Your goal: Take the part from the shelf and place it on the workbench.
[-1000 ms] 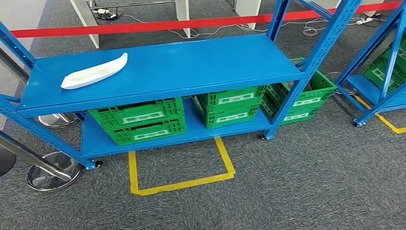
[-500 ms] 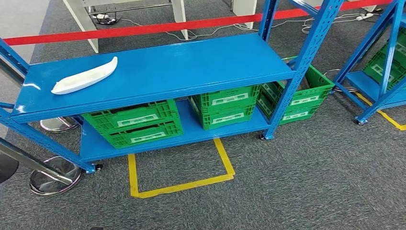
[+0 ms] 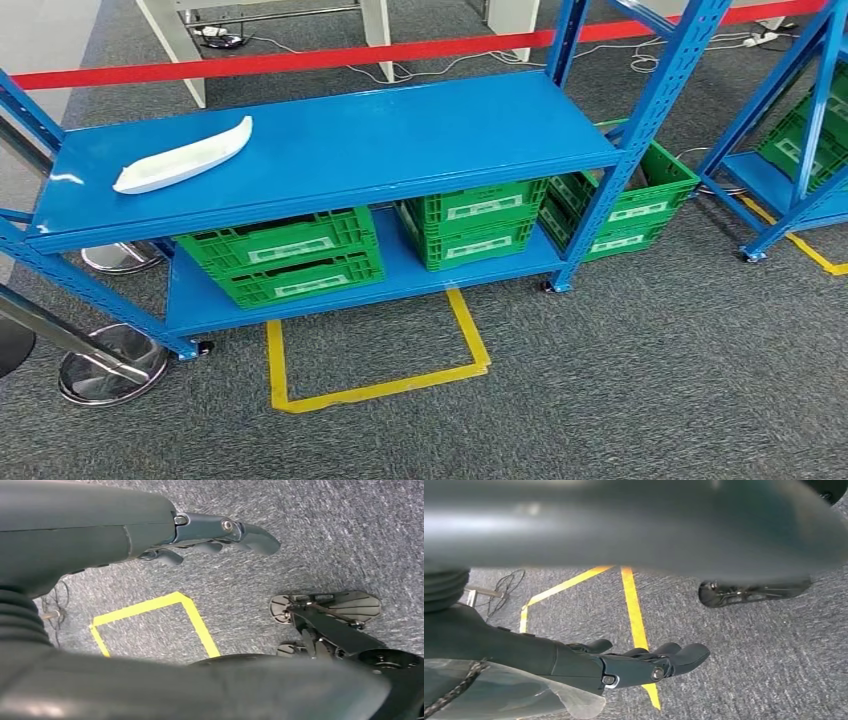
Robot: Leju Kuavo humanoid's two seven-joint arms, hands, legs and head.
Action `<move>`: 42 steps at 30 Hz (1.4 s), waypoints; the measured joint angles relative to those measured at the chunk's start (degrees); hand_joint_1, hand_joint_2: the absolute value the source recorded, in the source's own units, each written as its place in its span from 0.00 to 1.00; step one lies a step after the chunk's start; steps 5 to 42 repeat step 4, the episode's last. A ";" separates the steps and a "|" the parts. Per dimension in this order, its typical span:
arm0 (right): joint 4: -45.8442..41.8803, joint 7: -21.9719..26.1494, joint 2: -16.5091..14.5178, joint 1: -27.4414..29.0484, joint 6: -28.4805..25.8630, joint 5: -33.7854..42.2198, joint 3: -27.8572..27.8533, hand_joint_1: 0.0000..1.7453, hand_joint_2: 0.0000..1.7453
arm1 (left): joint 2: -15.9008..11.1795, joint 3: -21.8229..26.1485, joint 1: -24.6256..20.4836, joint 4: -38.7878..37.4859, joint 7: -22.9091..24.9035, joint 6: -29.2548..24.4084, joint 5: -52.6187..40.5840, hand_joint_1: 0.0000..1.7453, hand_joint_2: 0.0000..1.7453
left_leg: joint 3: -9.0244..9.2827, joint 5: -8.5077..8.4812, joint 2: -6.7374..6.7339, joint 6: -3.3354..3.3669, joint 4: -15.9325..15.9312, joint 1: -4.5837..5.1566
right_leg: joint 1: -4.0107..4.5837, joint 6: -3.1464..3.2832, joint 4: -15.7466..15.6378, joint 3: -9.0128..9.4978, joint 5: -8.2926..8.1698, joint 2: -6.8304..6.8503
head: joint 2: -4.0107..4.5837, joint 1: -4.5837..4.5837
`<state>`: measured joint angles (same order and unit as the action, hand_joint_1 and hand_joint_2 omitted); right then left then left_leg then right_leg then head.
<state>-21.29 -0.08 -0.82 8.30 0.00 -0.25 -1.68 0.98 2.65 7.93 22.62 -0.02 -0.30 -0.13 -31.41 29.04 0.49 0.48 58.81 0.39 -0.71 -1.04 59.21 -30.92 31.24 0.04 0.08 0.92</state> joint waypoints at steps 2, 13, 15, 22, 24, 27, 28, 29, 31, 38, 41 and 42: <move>-0.15 0.01 0.08 0.01 0.03 0.08 0.22 0.00 0.00 | -0.09 -0.32 0.07 0.00 0.00 0.01 0.08 0.00 1.00 | 0.00 0.00 0.00 0.00 0.01 0.03 | -0.05 -0.06 -0.05 0.04 -0.04 0.00 | 0.00 0.00; -0.24 0.01 0.12 0.01 0.04 0.09 0.32 0.00 0.00 | -0.16 -0.47 0.11 0.00 0.00 0.02 0.12 0.00 1.00 | 0.00 0.00 0.00 0.01 0.03 0.05 | -0.07 -0.11 -0.08 0.06 -0.07 0.00 | -0.01 0.00; -0.24 0.01 0.12 0.01 0.04 0.09 0.32 0.00 0.00 | -0.16 -0.47 0.11 0.00 0.00 0.02 0.12 0.00 1.00 | 0.00 0.00 0.00 0.01 0.03 0.05 | -0.07 -0.11 -0.08 0.06 -0.07 0.00 | -0.01 0.00; -0.24 0.01 0.12 0.01 0.04 0.09 0.32 0.00 0.00 | -0.16 -0.47 0.11 0.00 0.00 0.02 0.12 0.00 1.00 | 0.00 0.00 0.00 0.01 0.03 0.05 | -0.07 -0.11 -0.08 0.06 -0.07 0.00 | -0.01 0.00; -0.24 0.01 0.12 0.01 0.04 0.09 0.32 0.00 0.00 | -0.16 -0.47 0.11 0.00 0.00 0.02 0.12 0.00 1.00 | 0.00 0.00 0.00 0.01 0.03 0.05 | -0.07 -0.11 -0.08 0.06 -0.07 0.00 | -0.01 0.00; -0.24 0.01 0.12 0.01 0.04 0.09 0.32 0.00 0.00 | -0.16 -0.47 0.11 0.00 0.00 0.02 0.12 0.00 1.00 | 0.00 0.00 0.00 0.01 0.03 0.05 | -0.07 -0.11 -0.08 0.06 -0.07 0.00 | -0.01 0.00; -0.24 0.01 0.12 0.01 0.04 0.09 0.32 0.00 0.00 | -0.16 -0.47 0.11 0.00 0.00 0.02 0.12 0.00 1.00 | 0.00 0.00 0.00 0.01 0.03 0.05 | -0.07 -0.11 -0.08 0.06 -0.07 0.00 | -0.01 0.00; -0.24 0.01 0.12 0.01 0.04 0.09 0.32 0.00 0.00 | -0.16 -0.47 0.11 0.00 0.00 0.02 0.12 0.00 1.00 | 0.00 0.00 0.00 0.01 0.03 0.05 | -0.07 -0.11 -0.08 0.06 -0.07 0.00 | -0.01 0.00; -0.24 0.01 0.12 0.01 0.04 0.09 0.32 0.00 0.00 | -0.16 -0.47 0.11 0.00 0.00 0.02 0.12 0.00 1.00 | 0.00 0.00 0.00 0.01 0.03 0.05 | -0.07 -0.11 -0.08 0.06 -0.07 0.00 | -0.01 0.00; -0.24 0.01 0.12 0.01 0.04 0.09 0.32 0.00 0.00 | -0.16 -0.47 0.11 0.00 0.00 0.02 0.12 0.00 1.00 | 0.00 0.00 0.00 0.01 0.03 0.05 | -0.07 -0.11 -0.08 0.06 -0.07 0.00 | -0.01 0.00; -0.24 0.01 0.12 0.01 0.04 0.09 0.32 0.00 0.00 | -0.16 -0.47 0.11 0.00 0.00 0.02 0.12 0.00 1.00 | 0.00 0.00 0.00 0.01 0.03 0.05 | -0.07 -0.11 -0.08 0.06 -0.07 0.00 | -0.01 0.00; -0.24 0.01 0.12 0.01 0.04 0.09 0.32 0.00 0.00 | -0.16 -0.47 0.11 0.00 0.00 0.02 0.12 0.00 1.00 | 0.00 0.00 0.00 0.01 0.03 0.05 | -0.07 -0.11 -0.08 0.06 -0.07 0.00 | -0.01 0.00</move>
